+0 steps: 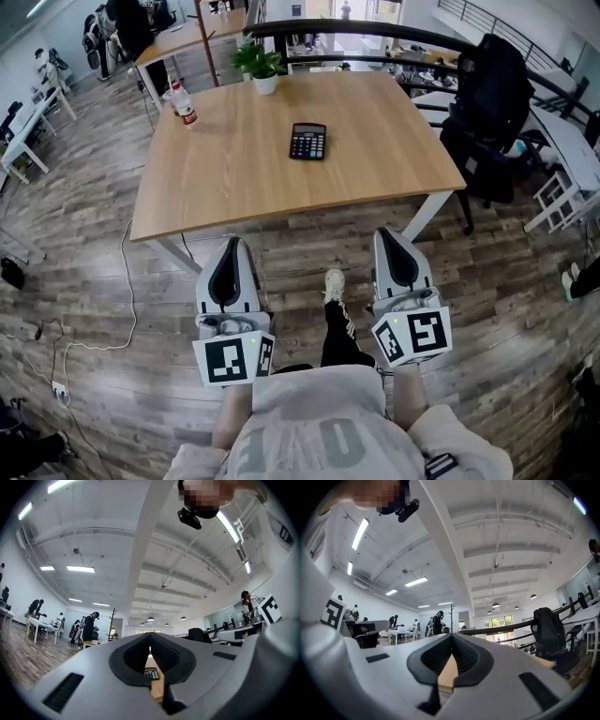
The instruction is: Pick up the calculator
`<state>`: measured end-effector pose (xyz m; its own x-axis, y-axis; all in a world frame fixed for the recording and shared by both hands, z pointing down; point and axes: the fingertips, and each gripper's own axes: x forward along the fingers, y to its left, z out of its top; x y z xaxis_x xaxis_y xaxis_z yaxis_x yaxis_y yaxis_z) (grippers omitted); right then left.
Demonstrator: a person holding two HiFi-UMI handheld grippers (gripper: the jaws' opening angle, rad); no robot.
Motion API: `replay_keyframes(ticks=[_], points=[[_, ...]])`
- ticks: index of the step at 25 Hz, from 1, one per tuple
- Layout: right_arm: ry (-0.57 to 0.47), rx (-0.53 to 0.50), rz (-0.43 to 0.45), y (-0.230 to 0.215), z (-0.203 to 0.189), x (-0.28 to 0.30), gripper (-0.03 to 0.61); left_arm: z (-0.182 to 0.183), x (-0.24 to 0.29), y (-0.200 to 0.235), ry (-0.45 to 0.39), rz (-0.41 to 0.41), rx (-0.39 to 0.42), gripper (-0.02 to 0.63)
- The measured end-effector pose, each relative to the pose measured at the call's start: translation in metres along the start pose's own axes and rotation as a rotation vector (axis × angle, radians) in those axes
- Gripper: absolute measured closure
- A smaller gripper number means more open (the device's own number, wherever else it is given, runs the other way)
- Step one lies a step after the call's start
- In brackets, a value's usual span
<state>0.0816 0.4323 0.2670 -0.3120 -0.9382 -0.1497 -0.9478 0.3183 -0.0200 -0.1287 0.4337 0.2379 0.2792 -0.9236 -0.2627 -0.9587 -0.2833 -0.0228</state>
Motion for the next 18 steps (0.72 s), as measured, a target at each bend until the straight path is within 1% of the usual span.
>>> replay_keyframes(ticks=[4, 7, 10, 12, 14, 18], points=[[-0.007, -0.007, 0.015, -0.026, 0.001, 0.049, 0.560, -0.002, 0.054, 0.013, -0.015, 0.027, 0.015, 0.604], [0.004, -0.013, 0.023, -0.053, 0.005, 0.094, 0.560, -0.009, 0.104, 0.022, -0.005, 0.049, 0.023, 0.604], [0.016, -0.007, 0.033, -0.084, 0.006, 0.142, 0.560, -0.013, 0.160, 0.031, -0.019, 0.074, 0.029, 0.604], [0.034, -0.002, 0.040, -0.106, 0.003, 0.179, 0.560, -0.018, 0.199, 0.034, -0.023, 0.082, 0.045, 0.604], [0.064, 0.011, 0.053, -0.125, -0.002, 0.218, 0.560, -0.024, 0.238, 0.040, -0.006, 0.098, 0.057, 0.604], [0.121, 0.036, 0.116, -0.150, -0.010, 0.291, 0.560, -0.034, 0.305, 0.058, 0.020, 0.159, 0.059, 0.604]])
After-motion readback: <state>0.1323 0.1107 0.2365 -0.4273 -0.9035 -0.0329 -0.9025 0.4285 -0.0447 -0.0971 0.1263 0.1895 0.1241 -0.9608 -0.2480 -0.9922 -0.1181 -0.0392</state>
